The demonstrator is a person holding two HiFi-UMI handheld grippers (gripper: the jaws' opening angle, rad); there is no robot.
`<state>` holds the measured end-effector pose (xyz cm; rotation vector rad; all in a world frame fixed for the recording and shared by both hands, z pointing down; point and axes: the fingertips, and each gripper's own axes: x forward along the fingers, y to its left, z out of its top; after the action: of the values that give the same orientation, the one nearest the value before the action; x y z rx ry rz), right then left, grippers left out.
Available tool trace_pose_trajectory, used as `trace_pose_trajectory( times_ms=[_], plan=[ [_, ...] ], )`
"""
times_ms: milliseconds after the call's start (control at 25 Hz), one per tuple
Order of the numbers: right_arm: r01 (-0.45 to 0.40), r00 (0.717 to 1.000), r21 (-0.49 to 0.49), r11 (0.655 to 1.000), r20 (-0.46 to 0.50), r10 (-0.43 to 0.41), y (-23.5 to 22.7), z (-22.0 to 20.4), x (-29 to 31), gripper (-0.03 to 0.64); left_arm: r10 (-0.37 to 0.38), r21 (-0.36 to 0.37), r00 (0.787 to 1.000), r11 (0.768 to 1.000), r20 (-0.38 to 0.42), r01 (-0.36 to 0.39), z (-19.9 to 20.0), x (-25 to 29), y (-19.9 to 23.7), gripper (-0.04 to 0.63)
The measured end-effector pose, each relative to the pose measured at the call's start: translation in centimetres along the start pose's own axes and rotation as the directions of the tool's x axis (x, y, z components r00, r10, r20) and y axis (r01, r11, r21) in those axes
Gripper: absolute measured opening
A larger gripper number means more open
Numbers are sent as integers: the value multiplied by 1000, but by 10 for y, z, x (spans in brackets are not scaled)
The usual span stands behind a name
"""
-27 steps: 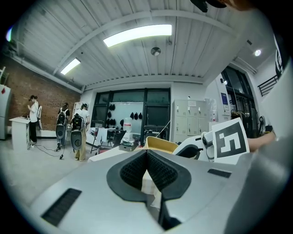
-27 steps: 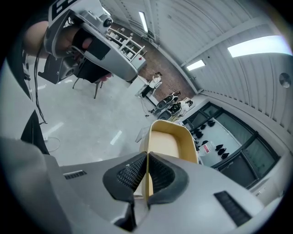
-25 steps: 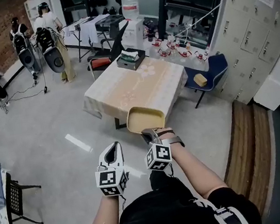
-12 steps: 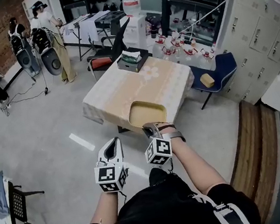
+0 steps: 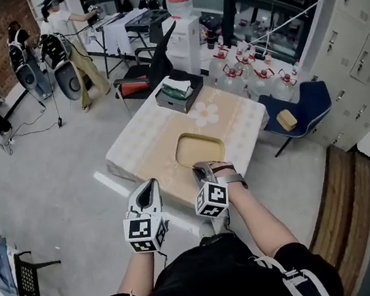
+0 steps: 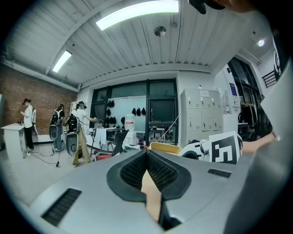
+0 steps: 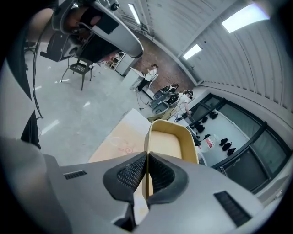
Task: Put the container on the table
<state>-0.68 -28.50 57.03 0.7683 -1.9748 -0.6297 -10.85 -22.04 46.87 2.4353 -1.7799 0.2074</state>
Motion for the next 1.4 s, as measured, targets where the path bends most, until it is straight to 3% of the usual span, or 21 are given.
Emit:
trace_pose_trajectory(
  times_ms=[280,560,960,1400],
  plan=[
    [-12,1000,-2,1000,-23,12,-64,-26,78,29,21,-8,1000,1000,-19,-21,20,97,25,14],
    [-22,993,48,999,-115,27,-78,-42,142,29,-32,-8,998,999,-52,31,16,146,54,14],
    [-32,976,99,995,-214,53,-72,-57,218,29,-75,-1,994,997,-75,75,16,175,95,14],
    [-81,935,126,989,-335,119,-33,-109,275,29,-48,-3,995,999,-89,48,10,175,122,14]
  ],
)
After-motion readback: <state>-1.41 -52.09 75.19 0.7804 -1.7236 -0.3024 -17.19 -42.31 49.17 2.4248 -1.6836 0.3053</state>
